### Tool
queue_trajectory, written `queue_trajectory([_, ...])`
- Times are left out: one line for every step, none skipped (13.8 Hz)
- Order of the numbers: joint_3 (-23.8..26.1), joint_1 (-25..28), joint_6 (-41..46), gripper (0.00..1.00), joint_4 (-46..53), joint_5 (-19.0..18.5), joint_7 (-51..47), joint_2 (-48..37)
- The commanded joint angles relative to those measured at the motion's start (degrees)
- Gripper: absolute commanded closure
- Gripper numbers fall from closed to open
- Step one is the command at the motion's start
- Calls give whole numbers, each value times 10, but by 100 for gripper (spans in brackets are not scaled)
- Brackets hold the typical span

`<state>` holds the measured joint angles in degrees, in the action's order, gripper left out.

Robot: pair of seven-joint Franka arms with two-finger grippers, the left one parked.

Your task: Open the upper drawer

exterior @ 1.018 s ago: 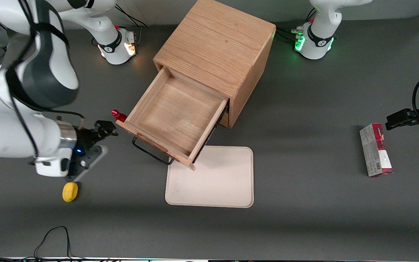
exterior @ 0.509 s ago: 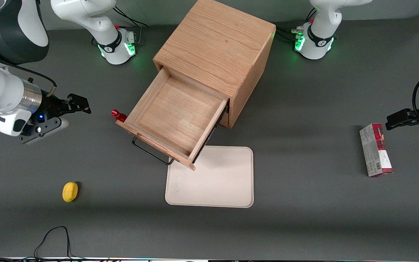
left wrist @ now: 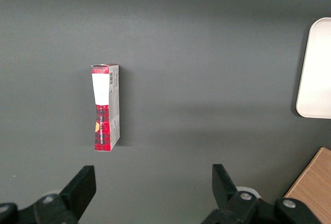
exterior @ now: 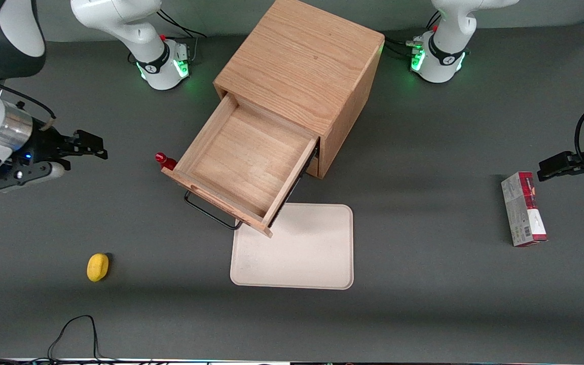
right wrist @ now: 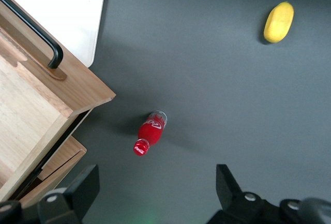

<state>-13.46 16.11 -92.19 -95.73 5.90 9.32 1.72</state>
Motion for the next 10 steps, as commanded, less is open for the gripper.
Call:
queue_trajectory([0, 10, -6, 0, -13, -16, -16, -20])
queue_trajectory([4, 5, -5, 0, -12, -20, -17, -20])
queue_trajectory([8, -7, -4, 0, -10, -21, -17, -21])
queue_trajectory([31, -29, -3, 0, -6, -22, -12, -19])
queue_trajectory([46, -46, -1, 0, -3, -22, -12, -18])
queue_trajectory([49, -49, -1, 0, -2, -22, -16, -17])
queue_trajectory([53, -51, 0, 0, 4, -22, -16, -16])
queue_trajectory([69, -63, 0, 0, 8, -22, -18, -15])
queue_trajectory([78, -65, 3, 0, 10, -22, -16, -15])
queue_trajectory([79, -65, 9, 0, 12, -23, -18, -15])
